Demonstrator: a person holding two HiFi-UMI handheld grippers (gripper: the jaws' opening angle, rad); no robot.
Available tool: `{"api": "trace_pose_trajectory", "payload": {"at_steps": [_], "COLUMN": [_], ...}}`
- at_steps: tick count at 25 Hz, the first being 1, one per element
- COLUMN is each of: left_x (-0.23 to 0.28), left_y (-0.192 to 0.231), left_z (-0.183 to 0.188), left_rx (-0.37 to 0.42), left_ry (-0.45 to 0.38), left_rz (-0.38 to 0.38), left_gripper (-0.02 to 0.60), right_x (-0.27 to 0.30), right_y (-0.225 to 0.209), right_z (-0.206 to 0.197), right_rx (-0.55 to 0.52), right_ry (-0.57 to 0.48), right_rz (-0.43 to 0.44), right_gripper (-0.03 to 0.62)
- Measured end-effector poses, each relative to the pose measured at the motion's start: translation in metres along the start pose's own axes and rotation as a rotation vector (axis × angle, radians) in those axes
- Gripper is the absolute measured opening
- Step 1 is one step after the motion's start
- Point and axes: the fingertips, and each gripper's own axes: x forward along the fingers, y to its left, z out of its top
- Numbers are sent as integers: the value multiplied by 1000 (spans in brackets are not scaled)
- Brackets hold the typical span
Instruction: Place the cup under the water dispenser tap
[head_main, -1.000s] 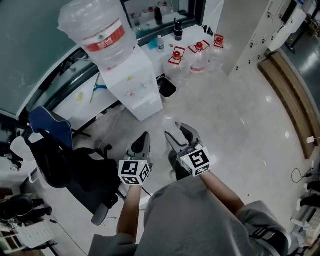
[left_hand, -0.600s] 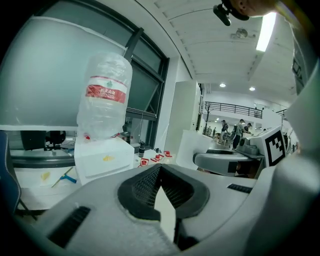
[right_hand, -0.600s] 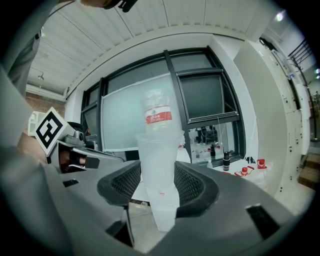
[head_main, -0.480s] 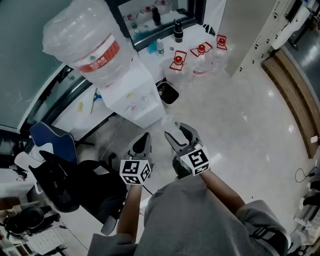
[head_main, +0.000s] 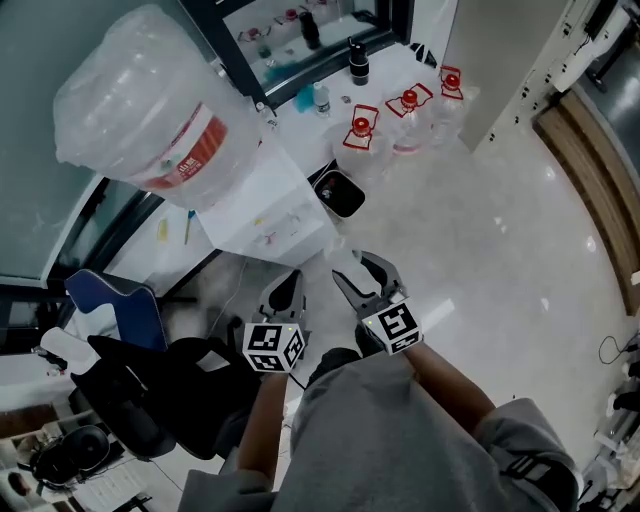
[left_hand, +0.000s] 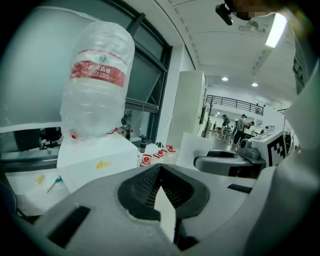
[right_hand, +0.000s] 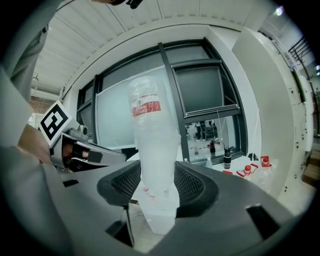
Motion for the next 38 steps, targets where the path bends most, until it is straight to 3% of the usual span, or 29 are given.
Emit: {"api": "trace_pose_trajectory", "payload": {"at_steps": [14,29,38], "left_x": [52,100,111], "left_y": [37,88,113], "left_z": [-22,-75,-103], "left_rx": [19,102,108], "left_ry": [130,279,312], "left_rz": [-45,-249,-281], "left_gripper": [9,9,9], "right_x": [50,100,127], "right_y": [-26,-27,-20], "right_z": [-43,-119,-150], "right_rx": [32,86,23], "right_ry": [34,93,123], "right_rz": [-37,-239,-251], "right_gripper": [210,210,210]}}
